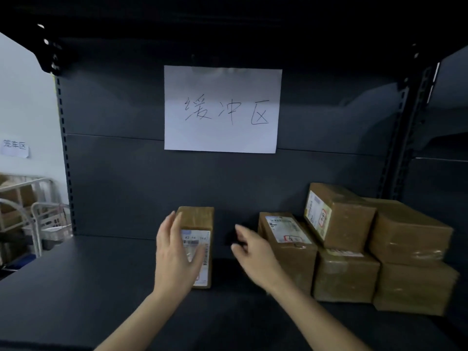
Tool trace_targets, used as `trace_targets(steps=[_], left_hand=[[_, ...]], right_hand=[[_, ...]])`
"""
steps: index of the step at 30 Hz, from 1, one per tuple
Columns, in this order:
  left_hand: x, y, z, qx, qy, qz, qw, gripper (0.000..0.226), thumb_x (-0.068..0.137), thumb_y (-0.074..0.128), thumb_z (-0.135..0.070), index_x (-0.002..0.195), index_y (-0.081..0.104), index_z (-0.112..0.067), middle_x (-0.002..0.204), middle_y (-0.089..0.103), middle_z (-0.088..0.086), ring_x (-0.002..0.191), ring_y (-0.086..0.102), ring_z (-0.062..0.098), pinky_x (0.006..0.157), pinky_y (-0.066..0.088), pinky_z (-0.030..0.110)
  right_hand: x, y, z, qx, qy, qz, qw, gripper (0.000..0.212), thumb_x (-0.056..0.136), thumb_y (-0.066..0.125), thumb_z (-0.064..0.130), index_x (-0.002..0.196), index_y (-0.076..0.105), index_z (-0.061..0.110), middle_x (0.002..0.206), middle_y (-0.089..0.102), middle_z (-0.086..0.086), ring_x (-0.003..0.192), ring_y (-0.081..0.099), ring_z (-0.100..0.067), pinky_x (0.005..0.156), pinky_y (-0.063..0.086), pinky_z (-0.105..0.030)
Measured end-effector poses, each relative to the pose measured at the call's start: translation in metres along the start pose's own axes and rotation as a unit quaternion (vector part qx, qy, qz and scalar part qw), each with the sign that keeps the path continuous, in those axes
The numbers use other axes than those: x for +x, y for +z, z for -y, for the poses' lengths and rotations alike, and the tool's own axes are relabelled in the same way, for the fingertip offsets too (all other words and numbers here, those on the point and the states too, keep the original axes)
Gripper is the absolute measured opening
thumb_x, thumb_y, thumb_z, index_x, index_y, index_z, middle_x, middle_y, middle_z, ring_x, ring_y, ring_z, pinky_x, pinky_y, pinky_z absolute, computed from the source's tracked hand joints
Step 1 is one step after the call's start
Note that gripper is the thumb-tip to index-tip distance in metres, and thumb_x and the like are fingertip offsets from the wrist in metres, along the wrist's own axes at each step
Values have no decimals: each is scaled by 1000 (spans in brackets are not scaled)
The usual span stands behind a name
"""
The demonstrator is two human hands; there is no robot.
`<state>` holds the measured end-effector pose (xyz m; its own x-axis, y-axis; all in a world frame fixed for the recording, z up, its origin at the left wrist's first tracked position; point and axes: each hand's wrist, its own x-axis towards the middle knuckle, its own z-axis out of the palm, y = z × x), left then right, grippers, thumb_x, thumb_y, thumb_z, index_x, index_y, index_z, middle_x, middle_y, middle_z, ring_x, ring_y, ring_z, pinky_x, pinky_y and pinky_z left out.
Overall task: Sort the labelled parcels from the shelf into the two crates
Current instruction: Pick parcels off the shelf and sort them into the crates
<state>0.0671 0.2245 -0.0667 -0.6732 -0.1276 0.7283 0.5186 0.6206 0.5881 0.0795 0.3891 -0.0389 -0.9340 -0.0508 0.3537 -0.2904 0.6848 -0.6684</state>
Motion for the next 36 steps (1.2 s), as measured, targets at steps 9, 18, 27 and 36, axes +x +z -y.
trace_targets(steps=[9, 18, 27, 36], left_hand=[[-3, 66, -70, -86, -56, 257, 961, 65, 94, 48, -34, 147, 17, -14, 154, 21, 0, 142, 14, 10, 111, 15, 19], [2, 98, -93, -286, -270, 374, 840, 29, 95, 45, -30, 122, 52, -20, 101, 62, -11, 87, 54, -2, 63, 36, 12], [-26, 63, -55, -225, -109, 234, 940, 57, 91, 52, -6, 125, 21, -39, 112, 41, -34, 101, 44, -24, 77, 35, -7], [-51, 66, -17, -112, -84, 267, 953, 74, 82, 61, -1, 142, 24, -22, 136, 42, -15, 127, 37, -5, 110, 34, 21]], right_hand=[[-3, -91, -44, -133, 128, -75, 980, 50, 97, 46, 21, 144, 32, 9, 147, 37, -8, 135, 35, -20, 108, 29, -26], [-17, -85, -50, -67, 112, -58, 990, 48, 97, 48, 18, 142, 35, 13, 142, 45, -1, 129, 43, -13, 95, 32, -17], [-37, -39, -48, -28, 22, -127, 991, 71, 91, 58, 13, 149, 18, 18, 157, 13, 4, 141, 14, -5, 109, 17, -16], [-44, 4, -79, 40, 63, -55, 996, 72, 85, 62, 2, 146, 26, 18, 146, 37, 1, 133, 36, -7, 112, 31, -24]])
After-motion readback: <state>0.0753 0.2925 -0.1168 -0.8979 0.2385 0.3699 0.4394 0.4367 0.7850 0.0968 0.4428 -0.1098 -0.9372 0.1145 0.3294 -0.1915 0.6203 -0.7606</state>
